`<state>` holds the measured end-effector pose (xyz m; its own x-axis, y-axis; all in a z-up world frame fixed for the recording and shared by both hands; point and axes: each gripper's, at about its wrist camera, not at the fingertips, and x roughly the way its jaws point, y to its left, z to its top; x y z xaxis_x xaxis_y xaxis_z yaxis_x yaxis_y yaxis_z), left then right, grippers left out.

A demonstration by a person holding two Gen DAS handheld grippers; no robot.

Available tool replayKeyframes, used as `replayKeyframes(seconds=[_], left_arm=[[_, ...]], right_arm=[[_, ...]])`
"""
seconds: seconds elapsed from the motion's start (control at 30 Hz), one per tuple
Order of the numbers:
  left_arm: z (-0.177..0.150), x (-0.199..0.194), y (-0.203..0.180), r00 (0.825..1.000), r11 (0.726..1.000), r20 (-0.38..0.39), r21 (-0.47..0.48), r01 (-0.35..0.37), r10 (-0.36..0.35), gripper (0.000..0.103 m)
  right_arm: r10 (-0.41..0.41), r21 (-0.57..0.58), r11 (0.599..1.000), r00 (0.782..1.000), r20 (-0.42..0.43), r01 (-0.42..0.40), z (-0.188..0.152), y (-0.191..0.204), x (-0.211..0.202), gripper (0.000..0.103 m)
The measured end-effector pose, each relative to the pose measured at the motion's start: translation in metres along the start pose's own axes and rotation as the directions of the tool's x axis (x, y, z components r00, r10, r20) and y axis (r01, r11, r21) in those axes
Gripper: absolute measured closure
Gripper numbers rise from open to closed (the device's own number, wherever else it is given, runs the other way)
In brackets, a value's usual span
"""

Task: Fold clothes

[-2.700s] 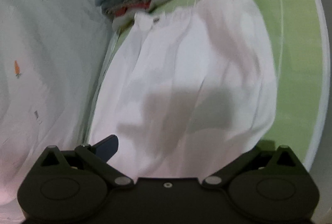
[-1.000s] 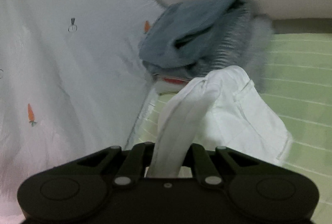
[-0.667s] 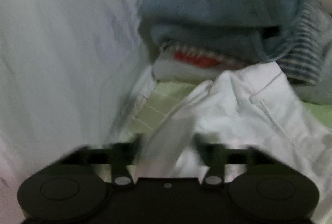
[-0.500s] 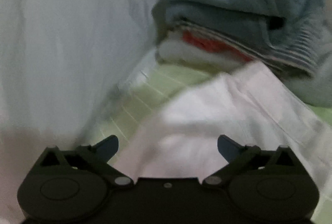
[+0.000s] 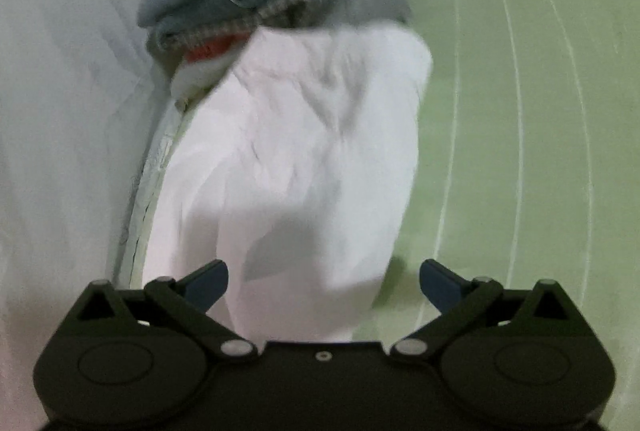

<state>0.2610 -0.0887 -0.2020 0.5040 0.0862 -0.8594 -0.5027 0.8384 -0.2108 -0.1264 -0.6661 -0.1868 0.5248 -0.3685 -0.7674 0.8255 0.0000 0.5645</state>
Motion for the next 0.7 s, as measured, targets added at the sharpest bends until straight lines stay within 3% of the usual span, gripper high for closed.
replayKeyframes(seconds=[0.07, 0.1, 0.13, 0.17, 0.2, 0.23, 0.27, 0.37, 0.57, 0.7], left_arm=[[0.0, 0.004, -0.01, 1.0, 1.0, 0.018, 0.016, -0.016, 0.016, 0.013], [0.001, 0.006, -0.015, 0.999, 0.999, 0.027, 0.024, -0.024, 0.023, 0.02], [0.001, 0.006, -0.019, 0.998, 0.998, 0.036, 0.036, -0.05, 0.049, 0.037], [0.002, 0.006, -0.023, 0.996, 0.995, 0.047, 0.049, -0.082, 0.08, 0.049], [0.004, 0.006, -0.025, 0.994, 0.993, 0.052, 0.055, -0.1, 0.097, 0.075], [0.005, 0.005, -0.024, 0.995, 0.995, 0.052, 0.047, -0.086, 0.084, 0.093], [0.007, 0.002, -0.021, 0.996, 0.996, 0.051, 0.045, -0.071, 0.068, 0.094], [0.009, -0.009, -0.016, 0.998, 0.996, 0.063, 0.086, -0.037, 0.031, 0.096], [-0.005, -0.051, 0.033, 0.999, 0.997, 0.016, 0.074, 0.028, -0.029, 0.097], [-0.036, -0.082, 0.083, 1.0, 0.997, -0.02, 0.082, 0.012, -0.01, 0.097]], right_arm=[[0.011, 0.024, 1.0, 1.0, -0.016, -0.01, -0.005, 0.0, 0.01, 0.0], [0.021, 0.0, 1.0, 1.0, -0.02, -0.021, -0.006, 0.005, 0.012, 0.0], [0.042, -0.027, 0.999, 0.997, -0.062, -0.043, -0.005, 0.011, 0.018, 0.002], [0.046, -0.06, 0.997, 0.995, -0.094, -0.052, -0.006, 0.018, 0.023, 0.016], [0.038, -0.099, 0.994, 0.993, -0.108, -0.048, -0.009, 0.026, 0.026, 0.029], [0.021, -0.14, 0.989, 0.994, -0.112, -0.037, -0.01, 0.031, 0.028, 0.055], [-0.002, -0.183, 0.983, 0.994, -0.106, -0.018, -0.01, 0.035, 0.028, 0.066], [-0.017, -0.255, 0.967, 0.996, -0.091, -0.007, -0.005, 0.036, 0.024, 0.085], [0.021, -0.33, 0.943, 0.999, -0.042, -0.033, 0.016, 0.017, -0.005, 0.086], [0.009, -0.319, 0.948, 1.0, -0.029, -0.018, 0.023, -0.016, -0.028, 0.086]])
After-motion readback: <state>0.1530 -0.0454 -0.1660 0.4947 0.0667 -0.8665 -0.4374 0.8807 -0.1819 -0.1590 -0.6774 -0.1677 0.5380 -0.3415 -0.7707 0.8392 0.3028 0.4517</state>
